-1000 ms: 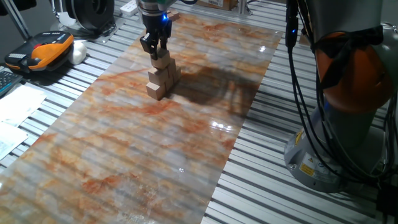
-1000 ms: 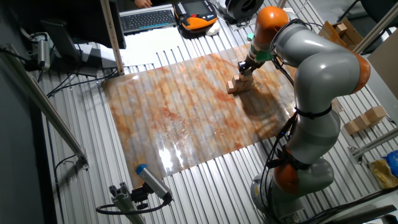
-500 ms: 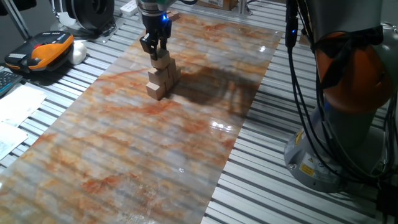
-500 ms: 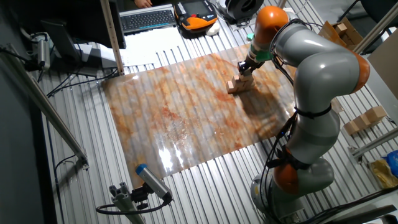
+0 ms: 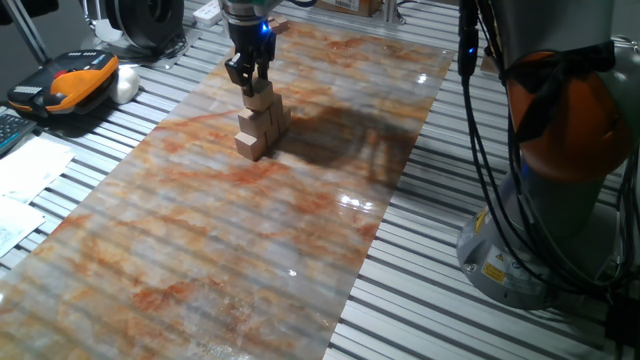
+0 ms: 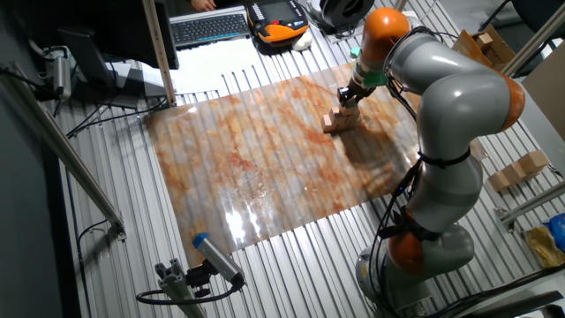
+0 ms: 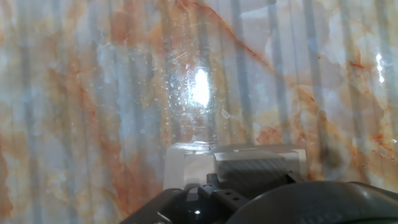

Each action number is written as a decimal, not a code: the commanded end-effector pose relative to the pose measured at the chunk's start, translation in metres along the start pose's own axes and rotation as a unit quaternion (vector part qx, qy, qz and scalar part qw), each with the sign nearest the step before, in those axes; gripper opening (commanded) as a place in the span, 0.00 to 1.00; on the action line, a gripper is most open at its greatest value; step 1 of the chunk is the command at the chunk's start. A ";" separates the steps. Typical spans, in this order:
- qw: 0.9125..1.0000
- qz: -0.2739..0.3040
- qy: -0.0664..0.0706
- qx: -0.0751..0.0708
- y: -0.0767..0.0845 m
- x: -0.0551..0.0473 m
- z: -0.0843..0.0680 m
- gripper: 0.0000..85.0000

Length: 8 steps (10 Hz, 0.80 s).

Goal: Stack the blocks into a pyramid shape

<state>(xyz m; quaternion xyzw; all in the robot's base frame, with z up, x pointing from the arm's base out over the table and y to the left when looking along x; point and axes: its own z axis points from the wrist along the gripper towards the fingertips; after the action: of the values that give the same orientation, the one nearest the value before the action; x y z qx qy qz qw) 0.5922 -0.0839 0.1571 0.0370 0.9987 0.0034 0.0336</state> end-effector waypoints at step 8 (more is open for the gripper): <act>1.000 0.001 -0.003 0.005 0.002 0.001 0.001 0.00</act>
<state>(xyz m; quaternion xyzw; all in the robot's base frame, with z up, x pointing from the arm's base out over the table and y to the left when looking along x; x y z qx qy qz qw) 0.5917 -0.0823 0.1565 0.0375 0.9986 -0.0019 0.0361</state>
